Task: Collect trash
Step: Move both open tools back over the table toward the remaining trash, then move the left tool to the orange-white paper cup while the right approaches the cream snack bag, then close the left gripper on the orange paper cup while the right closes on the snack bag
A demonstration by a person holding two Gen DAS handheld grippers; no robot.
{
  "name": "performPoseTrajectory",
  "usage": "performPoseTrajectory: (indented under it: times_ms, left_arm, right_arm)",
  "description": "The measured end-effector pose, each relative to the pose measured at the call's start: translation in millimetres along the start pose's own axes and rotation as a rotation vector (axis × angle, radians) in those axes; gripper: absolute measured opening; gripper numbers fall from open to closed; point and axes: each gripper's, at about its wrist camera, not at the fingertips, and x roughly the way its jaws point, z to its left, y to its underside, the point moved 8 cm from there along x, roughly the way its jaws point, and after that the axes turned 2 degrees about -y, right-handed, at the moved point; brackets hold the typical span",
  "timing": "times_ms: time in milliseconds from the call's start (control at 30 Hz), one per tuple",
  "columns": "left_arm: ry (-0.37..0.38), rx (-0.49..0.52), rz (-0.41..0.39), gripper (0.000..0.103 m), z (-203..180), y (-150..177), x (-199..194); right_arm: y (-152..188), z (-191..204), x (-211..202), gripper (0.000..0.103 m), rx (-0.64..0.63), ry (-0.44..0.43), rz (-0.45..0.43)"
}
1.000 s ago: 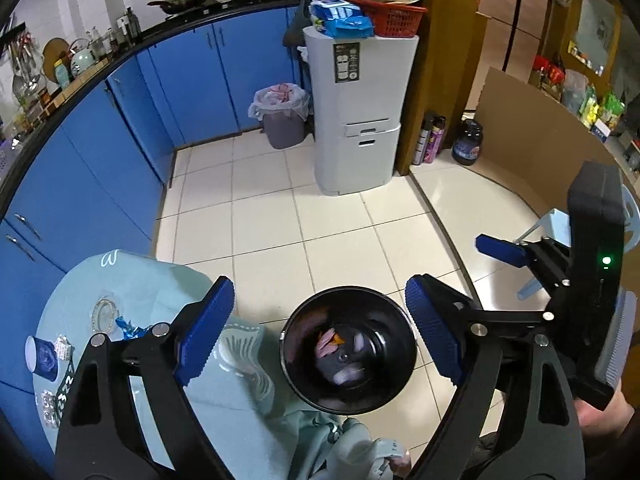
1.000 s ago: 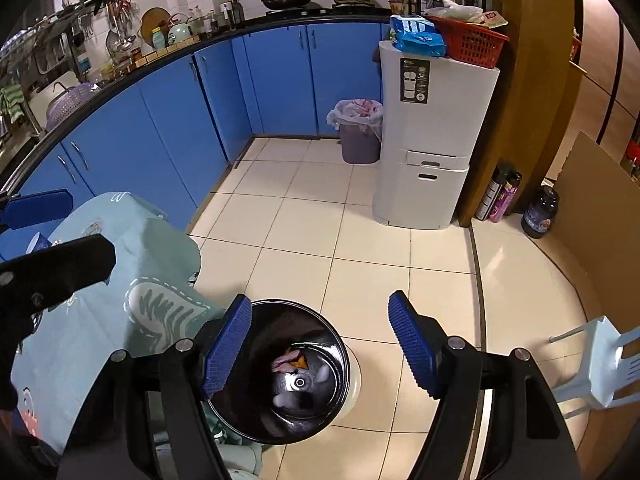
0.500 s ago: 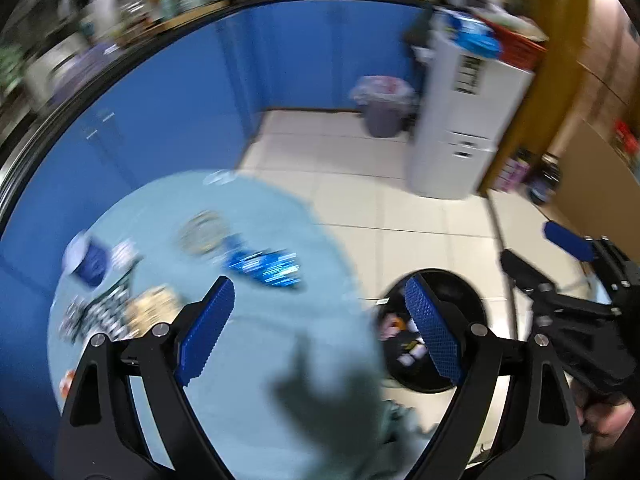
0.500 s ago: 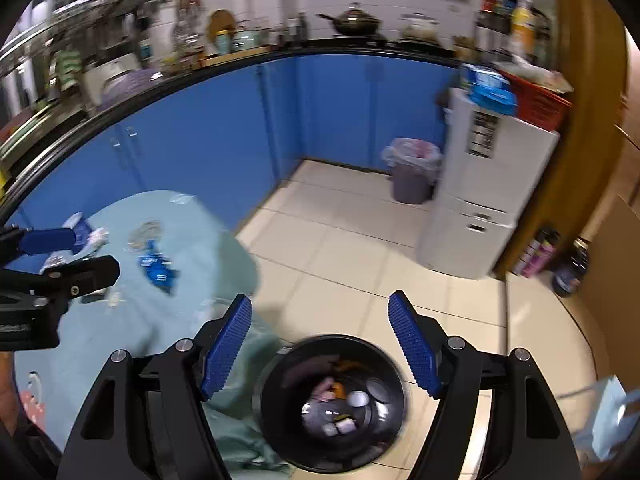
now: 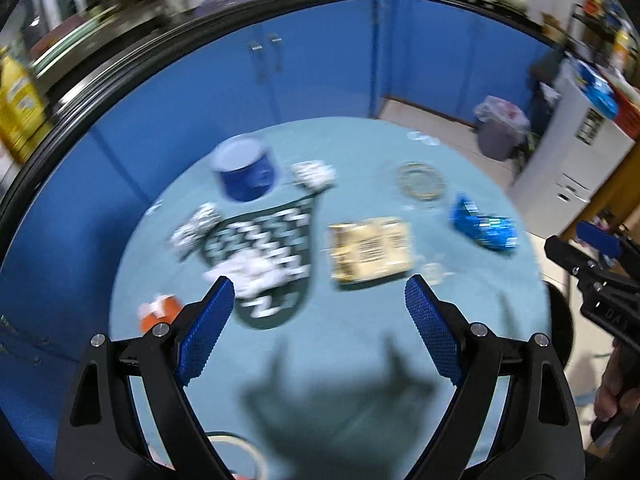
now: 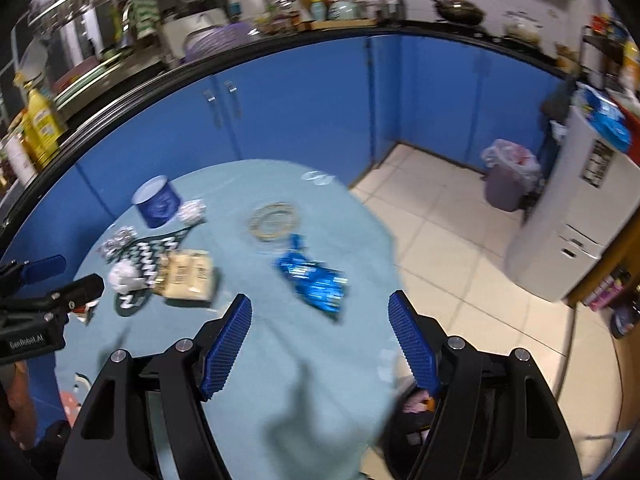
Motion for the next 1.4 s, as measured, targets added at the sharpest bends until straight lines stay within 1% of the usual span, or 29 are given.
performPoseTrajectory:
  times_ms: [100,233,333,433,567,800,867,967,1033,1067,1100,1133,1167,1200,1233,1300,1367,1400]
  left_arm:
    - [-0.038,-0.037,0.007,0.086,35.1,9.4,5.8]
    - [-0.071,-0.093,0.029,0.086,76.7,23.2,15.1]
    - [-0.074,-0.146,0.054,0.086,103.8,36.0,25.6]
    - [-0.067,-0.186,0.085,0.086,122.2,47.5,38.6]
    - [-0.034,-0.222,0.126,0.086,137.0,60.2,55.3]
    - [-0.004,-0.231,0.150,0.086,143.3,66.8,74.4]
    - [0.005,-0.235,0.156,0.084,144.9,67.6,79.5]
    - [0.000,-0.234,0.165,0.067,148.0,68.0,87.4]
    - [0.021,-0.242,0.191,0.052,149.0,71.4,93.5]
    - [0.025,-0.248,0.197,0.051,149.7,73.0,95.5]
    - [0.023,-0.248,0.180,0.050,150.3,72.2,93.5]
    - [0.027,-0.246,0.176,0.047,150.0,72.0,92.6]
    - [0.033,-0.246,0.176,0.046,149.5,72.3,92.2]
    - [0.036,-0.251,0.176,0.045,150.3,72.8,91.8]
    - [0.043,-0.261,0.174,0.043,150.7,73.2,91.1]
    - [0.058,-0.273,0.170,0.041,151.3,72.7,90.0]
    - [0.068,-0.285,0.156,0.040,152.3,71.5,85.4]
    - [0.069,-0.287,0.147,0.040,152.6,70.6,82.7]
  right_arm:
    - [-4.7,34.1,18.8,0.069,-0.051,-0.024,0.026]
    - [-9.8,68.6,40.6,0.069,-0.095,-0.052,0.054]
    - [-12.8,85.6,57.9,0.069,-0.101,-0.069,0.078]
    - [-14.2,96.5,75.0,0.069,-0.099,-0.065,0.104]
    - [-13.4,105.8,91.4,0.069,-0.111,-0.052,0.137]
    - [-8.3,115.7,116.9,0.069,-0.107,-0.043,0.197]
    - [-7.2,114.8,122.8,0.069,-0.091,-0.040,0.211]
    - [-3.3,114.1,130.3,0.069,-0.075,-0.042,0.236]
    - [-0.3,115.7,134.9,0.069,-0.066,-0.050,0.249]
    - [0.3,115.8,134.8,0.069,-0.065,-0.047,0.246]
    - [0.2,116.5,133.9,0.068,-0.066,-0.048,0.239]
    - [0.7,119.9,133.2,0.058,-0.070,-0.065,0.237]
    - [1.2,122.8,132.3,0.049,-0.075,-0.071,0.237]
    - [0.9,123.3,130.4,0.046,-0.081,-0.066,0.230]
    - [0.0,125.6,127.7,0.038,-0.097,-0.062,0.221]
    - [-2.0,129.2,121.1,0.029,-0.114,-0.065,0.206]
    - [-3.4,130.7,114.3,0.023,-0.121,-0.059,0.194]
    - [-3.4,131.0,111.3,0.022,-0.124,-0.055,0.192]
